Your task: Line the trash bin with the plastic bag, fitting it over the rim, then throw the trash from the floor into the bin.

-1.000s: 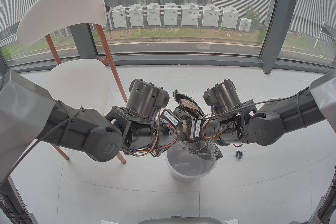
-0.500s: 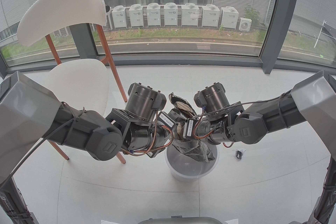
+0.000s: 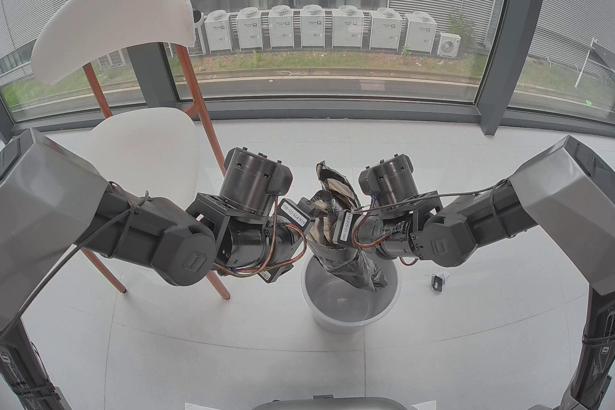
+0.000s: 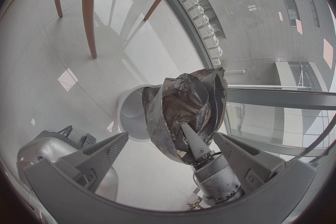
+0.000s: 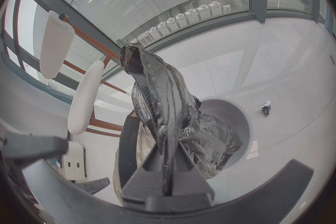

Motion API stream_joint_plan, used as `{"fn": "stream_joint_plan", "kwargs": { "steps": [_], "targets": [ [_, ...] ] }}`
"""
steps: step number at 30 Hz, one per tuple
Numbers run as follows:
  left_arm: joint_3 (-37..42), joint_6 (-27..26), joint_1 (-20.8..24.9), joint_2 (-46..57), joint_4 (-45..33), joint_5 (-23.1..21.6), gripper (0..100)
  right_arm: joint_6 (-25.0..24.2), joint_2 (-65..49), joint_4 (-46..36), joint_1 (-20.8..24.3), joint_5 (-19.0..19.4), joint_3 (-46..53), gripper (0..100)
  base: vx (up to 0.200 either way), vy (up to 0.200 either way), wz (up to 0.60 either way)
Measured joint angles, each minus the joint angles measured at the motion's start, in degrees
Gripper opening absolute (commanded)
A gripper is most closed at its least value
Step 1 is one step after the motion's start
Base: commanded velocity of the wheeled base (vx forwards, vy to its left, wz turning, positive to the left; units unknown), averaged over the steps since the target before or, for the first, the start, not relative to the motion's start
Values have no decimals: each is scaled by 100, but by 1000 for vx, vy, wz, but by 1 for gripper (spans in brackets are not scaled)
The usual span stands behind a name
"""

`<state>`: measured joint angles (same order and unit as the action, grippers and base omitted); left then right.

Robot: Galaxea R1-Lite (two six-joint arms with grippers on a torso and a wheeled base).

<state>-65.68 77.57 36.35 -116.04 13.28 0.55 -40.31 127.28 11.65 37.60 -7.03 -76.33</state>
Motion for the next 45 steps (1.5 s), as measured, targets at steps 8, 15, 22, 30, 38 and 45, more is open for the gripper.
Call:
{"fn": "stream_joint_plan", "kwargs": {
  "steps": [8, 15, 22, 30, 38, 45],
  "targets": [
    [-138, 2, 17, -155, 5, -1, 100, 16, 0, 235, -69, 189, 395, 0, 0, 0, 0],
    [-256, -30, 61, -375, 5, 40, 100, 22, 1, 638, -168, 266, 605, 0, 0, 0, 0],
    [-586, -195, 83, -741, 5, 174, 100, 74, 22, 897, -232, 290, 824, 0, 0, 0, 0],
    [-940, -230, 91, -1058, -22, 185, 100, 77, 28, 898, -235, 294, 861, 0, 0, 0, 0],
    [-1003, -227, 101, -1207, -41, 188, 100, 74, 33, 898, -232, 291, 847, 0, 0, 0, 0],
    [-953, -208, 110, -1279, -55, 183, 100, 85, 87, 908, -238, 291, 833, 0, 0, 0, 0]
  ]
}}
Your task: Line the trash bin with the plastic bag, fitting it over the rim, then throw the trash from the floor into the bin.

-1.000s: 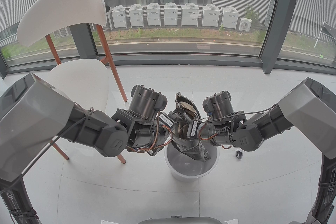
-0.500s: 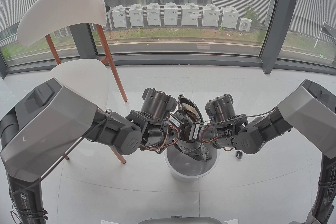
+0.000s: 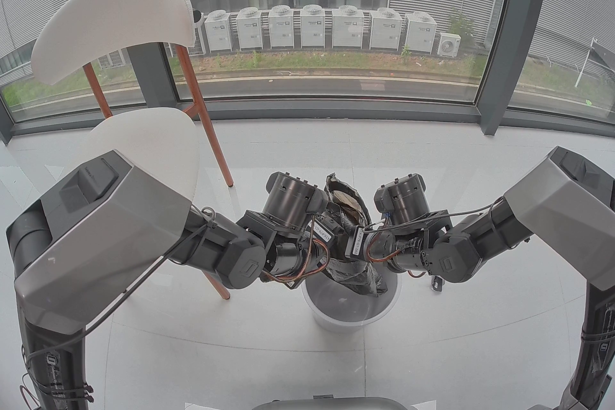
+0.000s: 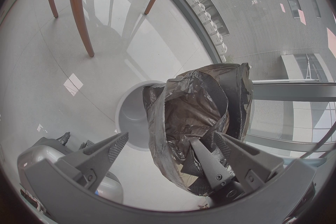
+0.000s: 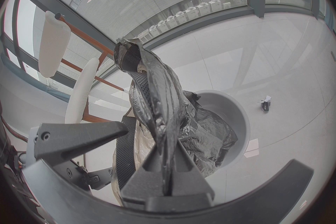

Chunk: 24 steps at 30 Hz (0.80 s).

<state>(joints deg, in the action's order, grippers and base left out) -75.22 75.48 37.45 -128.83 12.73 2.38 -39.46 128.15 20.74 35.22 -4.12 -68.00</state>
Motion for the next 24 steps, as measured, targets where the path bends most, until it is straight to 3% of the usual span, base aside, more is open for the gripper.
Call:
{"fn": "stream_joint_plan", "kwargs": {
  "steps": [6, 7, 24],
  "targets": [
    [11, 13, 69, -63, 5, 2, 100, 0, 40, 0, -7, 0, -5, 0, 0, 0, 0],
    [13, 15, 74, -72, 5, 5, 0, -2, 49, -2, -9, 0, -5, 0, 0, 0, 0],
    [49, 20, 207, -204, 0, 38, 0, 2, 7, 0, -165, -1, 183, 0, 0, 0, 0]
  ]
}}
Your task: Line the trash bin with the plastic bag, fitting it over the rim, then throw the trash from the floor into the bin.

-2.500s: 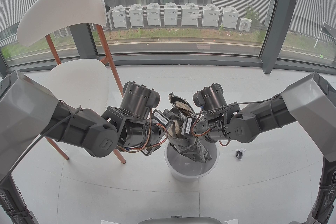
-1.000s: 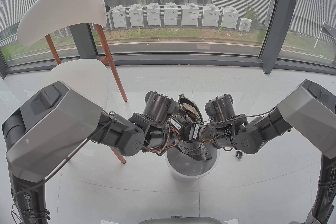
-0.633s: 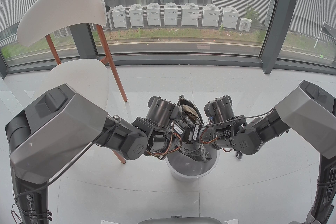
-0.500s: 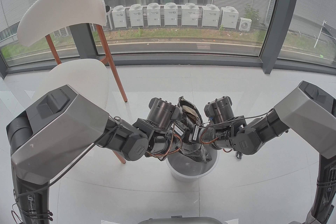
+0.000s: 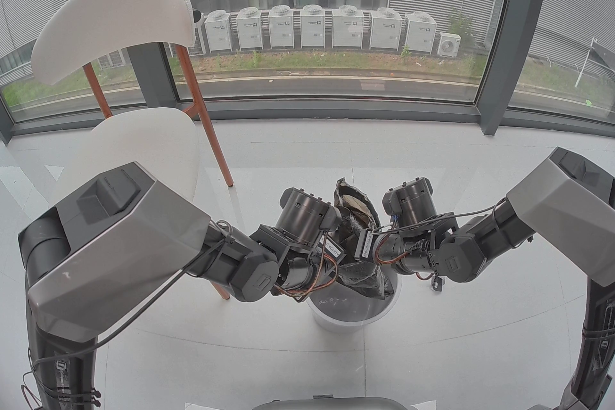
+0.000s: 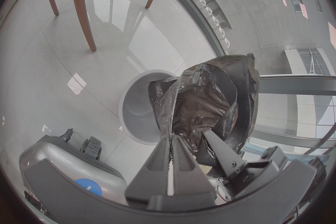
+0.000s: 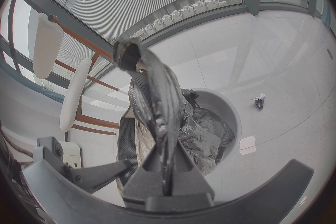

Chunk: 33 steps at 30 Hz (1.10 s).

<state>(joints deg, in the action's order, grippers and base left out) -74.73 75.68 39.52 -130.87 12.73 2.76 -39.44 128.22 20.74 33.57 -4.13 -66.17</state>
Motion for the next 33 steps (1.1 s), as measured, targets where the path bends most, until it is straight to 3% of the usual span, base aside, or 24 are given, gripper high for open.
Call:
{"fn": "stream_joint_plan", "kwargs": {
  "steps": [6, 7, 16, 26, 31, 33],
  "targets": [
    [11, 2, 13, -9, 2, 9, 0, 2, -72, 0, 7, -51, 157, 0, 0, 0, 0],
    [11, 5, 13, -9, 2, 9, 0, 11, -79, 1, 11, -55, 178, 100, 0, 0, 0],
    [21, 22, 38, -11, 10, 104, 0, 93, -350, 406, 7, -60, 506, 100, 0, 0, 0],
    [20, -6, 146, -20, 24, 145, 0, 134, -1345, 606, -28, -10, 1703, 100, 0, 0, 0],
    [54, -165, 293, -6, 29, 285, 0, 662, -1766, 657, -279, 41, 2293, 100, 0, 0, 0],
    [80, -463, 369, 5, 51, 367, 0, 925, -1888, 674, -485, 79, 2450, 100, 0, 0, 0]
  ]
}}
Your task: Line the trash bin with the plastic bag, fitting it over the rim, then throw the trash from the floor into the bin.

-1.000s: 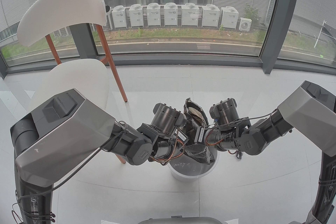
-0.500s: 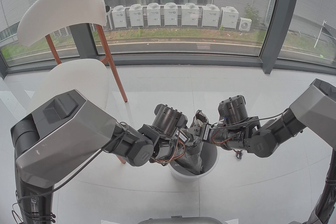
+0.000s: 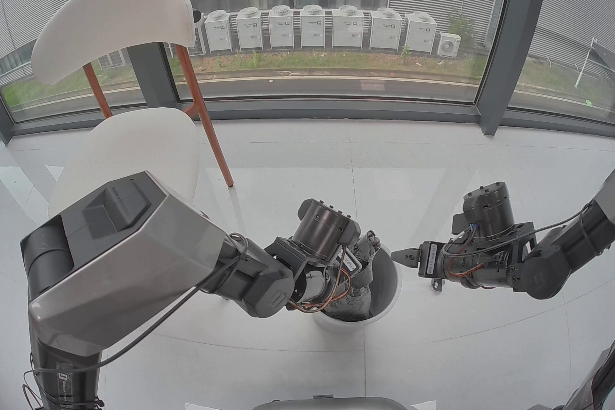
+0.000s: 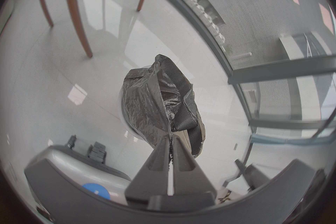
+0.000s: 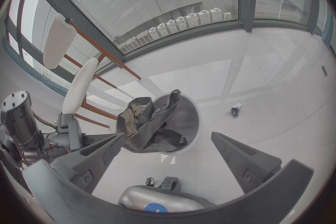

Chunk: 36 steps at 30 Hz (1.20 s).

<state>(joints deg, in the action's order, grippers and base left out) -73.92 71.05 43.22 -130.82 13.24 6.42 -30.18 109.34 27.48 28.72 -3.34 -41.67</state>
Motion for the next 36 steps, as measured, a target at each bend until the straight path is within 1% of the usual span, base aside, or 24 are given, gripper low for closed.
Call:
{"fn": "stream_joint_plan", "kwargs": {
  "steps": [3, 6, 12, 15, 18, 22, 27, 31, 33, 36],
  "targets": [
    [28, -523, 72, 6, 182, 96, 0, 202, -107, 29, -268, 44, 105, 100, 0, 0, 0],
    [44, -965, 121, 13, 666, 149, 0, 297, -195, 33, -463, 61, 176, 100, 0, 0, 0],
    [59, -2000, 102, 24, 1013, 158, 0, 330, -400, 33, -594, 83, 304, 100, 0, 0, 0],
    [67, -2343, 77, 41, 1065, 85, 0, 334, -490, 33, -623, 85, 372, 100, 0, 0, 0],
    [78, -2636, 41, 57, 1084, -13, 0, 336, -551, 35, -624, 88, 410, 100, 0, 0, 0],
    [152, -2967, 2, 61, 1164, -33, 0, 343, -601, 38, -627, 88, 422, 100, 0, 0, 0],
    [640, -3341, -113, 59, 1393, -9, 0, 345, -634, 35, -631, 88, 422, 100, 0, 0, 0],
    [1250, -3502, -234, 33, 1910, -2, 0, 345, -628, 38, -629, 89, 369, 100, 0, 0, 0],
    [1598, -3558, -290, -16, 2417, 2, 0, 354, -600, 35, -607, 91, 306, 100, 0, 0, 0],
    [2050, -3678, -378, -102, 2948, 13, 0, 389, -521, 30, -563, 102, 160, 100, 0, 0, 0]
  ]
}}
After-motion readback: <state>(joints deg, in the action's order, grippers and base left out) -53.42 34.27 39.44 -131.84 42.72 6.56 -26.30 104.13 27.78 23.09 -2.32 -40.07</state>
